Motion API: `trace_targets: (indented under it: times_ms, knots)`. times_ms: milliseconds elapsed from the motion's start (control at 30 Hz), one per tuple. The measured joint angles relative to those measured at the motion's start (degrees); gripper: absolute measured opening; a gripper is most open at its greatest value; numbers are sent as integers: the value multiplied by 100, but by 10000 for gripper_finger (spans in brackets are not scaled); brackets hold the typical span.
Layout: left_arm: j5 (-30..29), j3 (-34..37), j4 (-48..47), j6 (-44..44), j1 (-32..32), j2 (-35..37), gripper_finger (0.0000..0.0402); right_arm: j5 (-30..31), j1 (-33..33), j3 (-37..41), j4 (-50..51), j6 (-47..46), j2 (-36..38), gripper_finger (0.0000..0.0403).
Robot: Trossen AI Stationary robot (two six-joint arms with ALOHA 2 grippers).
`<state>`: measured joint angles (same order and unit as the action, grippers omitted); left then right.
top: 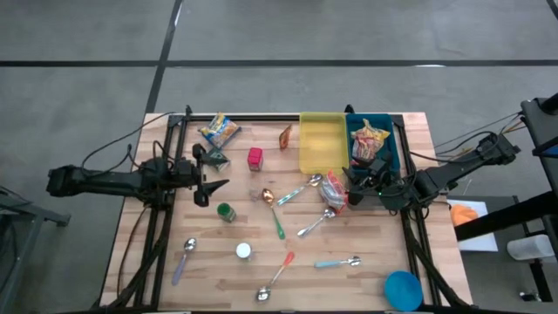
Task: Pick & Place Food Item
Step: Put the orange noodle pack into the blue bin
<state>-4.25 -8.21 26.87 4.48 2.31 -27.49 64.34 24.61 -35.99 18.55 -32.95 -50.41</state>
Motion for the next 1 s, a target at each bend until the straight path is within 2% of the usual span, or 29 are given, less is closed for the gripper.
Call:
trace_targets:
  times_ms: [733, 1000]
  knots:
    - [0, 0, -26, -150, 2, -11, 300, 0, -1, 0, 0, 0, 0, 231]
    - [0, 4, -515, -152, 2, -11, 300, 0, -1, 0, 0, 0, 0, 231]
